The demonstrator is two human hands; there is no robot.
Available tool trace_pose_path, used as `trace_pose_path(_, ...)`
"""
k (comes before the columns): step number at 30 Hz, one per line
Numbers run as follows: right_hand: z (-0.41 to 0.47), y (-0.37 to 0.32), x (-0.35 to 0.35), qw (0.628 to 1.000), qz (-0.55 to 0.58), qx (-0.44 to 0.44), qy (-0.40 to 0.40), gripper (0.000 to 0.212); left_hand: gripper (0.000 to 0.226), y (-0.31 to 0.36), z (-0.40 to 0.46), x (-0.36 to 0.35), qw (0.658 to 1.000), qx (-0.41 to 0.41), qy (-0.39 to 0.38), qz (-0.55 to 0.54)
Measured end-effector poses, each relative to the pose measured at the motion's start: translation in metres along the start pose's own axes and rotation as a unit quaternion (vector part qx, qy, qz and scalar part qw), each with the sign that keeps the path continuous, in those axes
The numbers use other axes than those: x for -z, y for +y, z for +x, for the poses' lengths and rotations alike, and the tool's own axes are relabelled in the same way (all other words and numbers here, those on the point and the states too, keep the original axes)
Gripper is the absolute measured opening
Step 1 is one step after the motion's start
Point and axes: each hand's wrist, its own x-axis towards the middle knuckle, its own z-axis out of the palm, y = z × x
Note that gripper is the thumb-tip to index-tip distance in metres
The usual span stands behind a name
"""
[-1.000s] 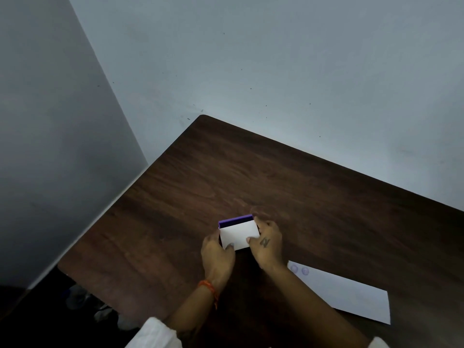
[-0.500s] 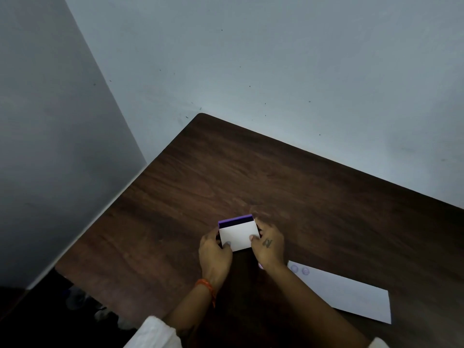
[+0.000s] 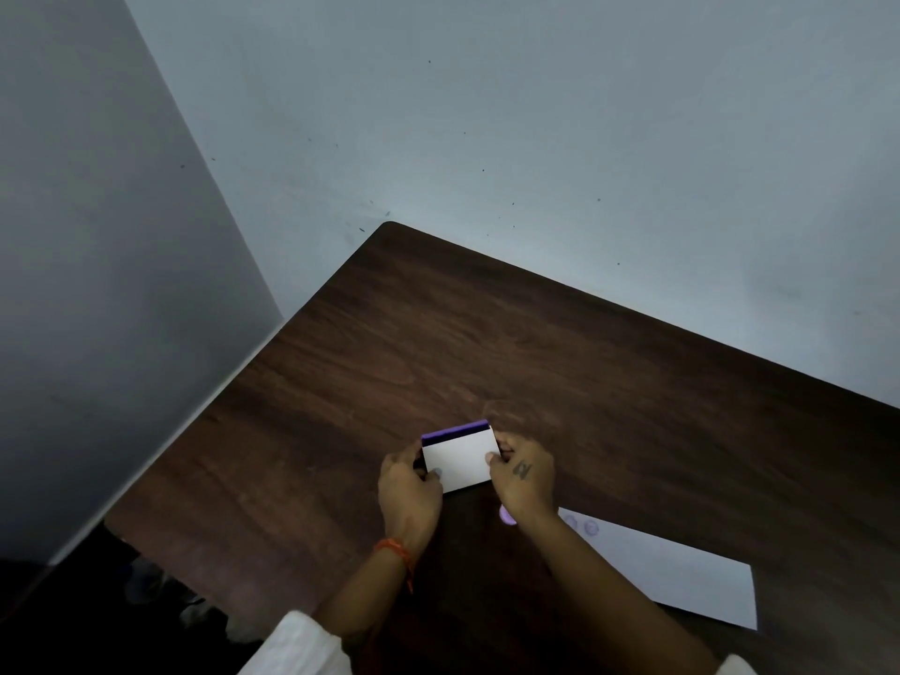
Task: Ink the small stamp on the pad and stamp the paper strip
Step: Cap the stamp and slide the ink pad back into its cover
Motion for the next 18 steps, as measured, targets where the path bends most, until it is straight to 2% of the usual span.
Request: trace_pose_path(18, 0.0010, 0.0036, -0.0003, 0.998, 0.038, -0.026, 0.037, 0.025, 0.047, -0.0024, 0.0029, -0.0027, 0.999, -0.007, 0.016, -0.026)
